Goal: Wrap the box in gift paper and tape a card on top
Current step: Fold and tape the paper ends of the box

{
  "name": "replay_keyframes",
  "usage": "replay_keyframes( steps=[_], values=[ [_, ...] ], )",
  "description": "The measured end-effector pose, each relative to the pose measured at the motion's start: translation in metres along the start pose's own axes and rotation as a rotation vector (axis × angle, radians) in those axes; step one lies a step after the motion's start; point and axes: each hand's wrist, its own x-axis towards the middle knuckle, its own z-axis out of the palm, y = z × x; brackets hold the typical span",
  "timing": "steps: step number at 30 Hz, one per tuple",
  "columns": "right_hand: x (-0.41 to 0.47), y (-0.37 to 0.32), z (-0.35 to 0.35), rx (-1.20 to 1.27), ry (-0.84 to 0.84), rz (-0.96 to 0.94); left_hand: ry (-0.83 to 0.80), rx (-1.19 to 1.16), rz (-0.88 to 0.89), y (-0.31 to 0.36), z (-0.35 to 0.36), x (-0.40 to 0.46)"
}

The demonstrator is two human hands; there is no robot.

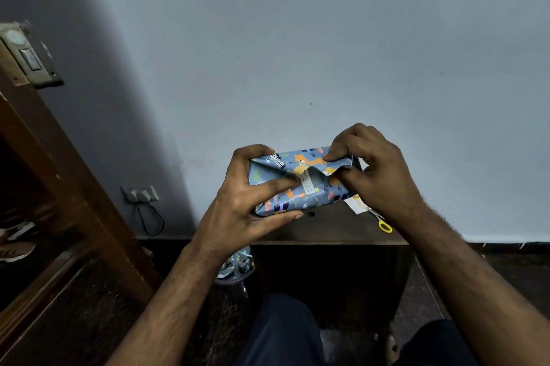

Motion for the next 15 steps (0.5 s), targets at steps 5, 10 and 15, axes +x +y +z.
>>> replay_keyframes(
  steps=[5, 10, 15],
  values=[
    [-0.002, 0.0, -0.001, -0.11, -0.035, -0.056, -0.007, -0.009, -0.012, 0.0, 0.0, -0.001],
    [-0.008, 0.004, 0.0, -0.336, 0.001, -0.279, 0.023, -0.038, -0.038, 0.0, -0.003, 0.001],
    [-0.015, 0.006, 0.002, -0.476, 0.042, -0.387, 0.046, -0.034, -0.022, 0.0, -0.003, 0.0]
  ],
)
